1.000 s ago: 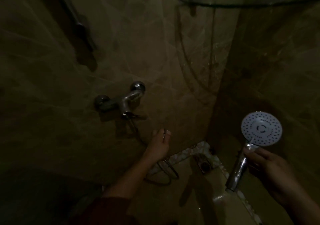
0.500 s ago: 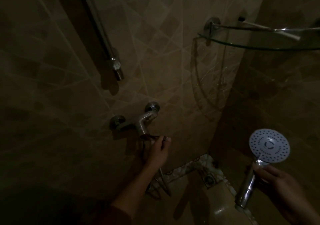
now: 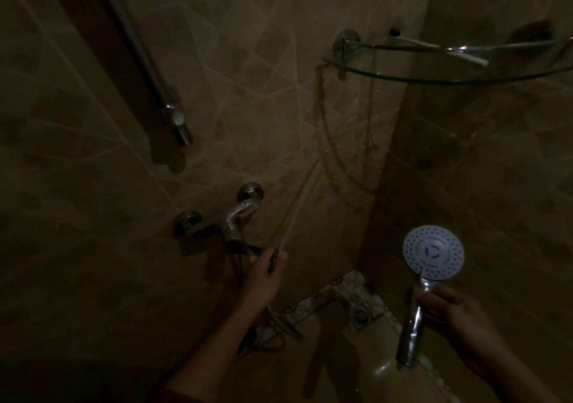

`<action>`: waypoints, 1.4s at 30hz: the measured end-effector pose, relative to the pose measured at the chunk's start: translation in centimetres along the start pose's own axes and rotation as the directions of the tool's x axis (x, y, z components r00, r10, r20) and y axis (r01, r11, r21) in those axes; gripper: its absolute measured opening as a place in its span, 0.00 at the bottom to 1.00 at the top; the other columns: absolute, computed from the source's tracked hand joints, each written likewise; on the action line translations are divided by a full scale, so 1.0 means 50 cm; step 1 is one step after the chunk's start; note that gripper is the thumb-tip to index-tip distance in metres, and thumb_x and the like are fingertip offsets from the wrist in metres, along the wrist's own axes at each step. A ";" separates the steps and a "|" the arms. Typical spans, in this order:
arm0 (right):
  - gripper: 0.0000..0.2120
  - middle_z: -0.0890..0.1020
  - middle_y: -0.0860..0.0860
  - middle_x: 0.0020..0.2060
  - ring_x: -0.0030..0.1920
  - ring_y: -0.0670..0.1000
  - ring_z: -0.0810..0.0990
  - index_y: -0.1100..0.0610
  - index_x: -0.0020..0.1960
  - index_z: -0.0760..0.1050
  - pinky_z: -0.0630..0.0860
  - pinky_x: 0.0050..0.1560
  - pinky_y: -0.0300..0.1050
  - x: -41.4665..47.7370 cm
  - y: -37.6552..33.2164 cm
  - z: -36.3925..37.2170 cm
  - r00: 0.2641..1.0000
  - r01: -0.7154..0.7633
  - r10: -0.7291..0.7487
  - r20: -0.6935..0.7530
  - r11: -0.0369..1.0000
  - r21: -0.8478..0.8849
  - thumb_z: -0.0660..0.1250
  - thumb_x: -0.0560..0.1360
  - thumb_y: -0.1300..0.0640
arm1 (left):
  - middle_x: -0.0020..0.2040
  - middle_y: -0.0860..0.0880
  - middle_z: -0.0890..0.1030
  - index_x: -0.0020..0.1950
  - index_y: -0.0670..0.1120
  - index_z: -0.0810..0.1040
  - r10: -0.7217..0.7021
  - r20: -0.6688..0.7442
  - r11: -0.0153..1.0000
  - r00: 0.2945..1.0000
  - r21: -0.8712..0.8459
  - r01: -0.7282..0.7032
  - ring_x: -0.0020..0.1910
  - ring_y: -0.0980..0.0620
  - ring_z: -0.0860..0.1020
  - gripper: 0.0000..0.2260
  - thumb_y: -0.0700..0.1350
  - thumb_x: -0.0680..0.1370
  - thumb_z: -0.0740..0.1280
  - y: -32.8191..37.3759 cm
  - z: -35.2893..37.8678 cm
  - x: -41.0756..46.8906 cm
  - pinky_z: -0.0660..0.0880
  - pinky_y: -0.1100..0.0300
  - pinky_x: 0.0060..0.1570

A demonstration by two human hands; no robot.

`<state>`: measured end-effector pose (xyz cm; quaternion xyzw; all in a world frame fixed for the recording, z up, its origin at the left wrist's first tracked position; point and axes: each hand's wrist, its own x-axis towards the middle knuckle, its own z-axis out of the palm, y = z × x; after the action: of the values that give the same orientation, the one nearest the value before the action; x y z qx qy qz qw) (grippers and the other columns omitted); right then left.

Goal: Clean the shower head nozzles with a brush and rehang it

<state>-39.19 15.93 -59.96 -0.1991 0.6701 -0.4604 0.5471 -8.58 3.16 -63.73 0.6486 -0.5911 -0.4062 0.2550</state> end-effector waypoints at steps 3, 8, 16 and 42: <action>0.07 0.87 0.61 0.46 0.46 0.57 0.83 0.64 0.51 0.82 0.77 0.45 0.49 0.008 0.015 0.006 1.000 -0.023 0.023 0.002 0.999 0.028 0.65 0.79 0.65 | 0.45 0.48 0.79 0.47 0.48 0.79 -0.001 0.038 1.000 0.999 0.017 0.001 0.46 0.52 0.78 0.14 0.58 0.80 0.63 0.009 0.016 -0.002 0.75 0.53 0.53; 0.09 0.84 0.60 0.38 0.42 0.59 0.81 0.64 0.50 0.81 0.76 0.42 0.48 0.041 0.057 0.009 0.994 -0.087 0.091 -0.058 0.994 0.066 0.64 0.81 0.61 | 0.33 0.53 0.76 0.38 0.51 0.74 0.031 0.255 0.997 0.966 0.063 -0.049 0.34 0.57 0.75 0.13 0.49 0.82 0.64 0.025 0.123 -0.034 0.72 0.57 0.41; 0.11 0.81 0.54 0.31 0.33 0.53 0.79 0.62 0.51 0.78 0.76 0.37 0.49 0.161 0.142 -0.009 0.976 -0.152 0.180 -0.126 0.967 0.204 0.61 0.83 0.57 | 0.55 0.45 0.84 0.57 0.44 0.82 0.124 0.421 0.951 0.899 0.207 -0.228 0.57 0.47 0.81 0.12 0.49 0.82 0.63 0.051 0.312 -0.033 0.74 0.56 0.55; 0.11 0.79 0.57 0.28 0.24 0.50 0.75 0.63 0.39 0.78 0.73 0.33 0.46 0.418 0.299 -0.059 0.911 -0.255 0.333 -0.243 0.919 0.302 0.63 0.77 0.59 | 0.56 0.39 0.82 0.55 0.41 0.79 0.002 0.535 0.847 0.845 0.448 -0.286 0.58 0.40 0.79 0.17 0.54 0.81 0.61 0.074 0.582 0.094 0.75 0.53 0.54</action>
<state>-45.08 8.42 -83.98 0.0490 0.6978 -0.4813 0.5282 -34.89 2.29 -77.53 0.5114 -0.7723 -0.3714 -0.0633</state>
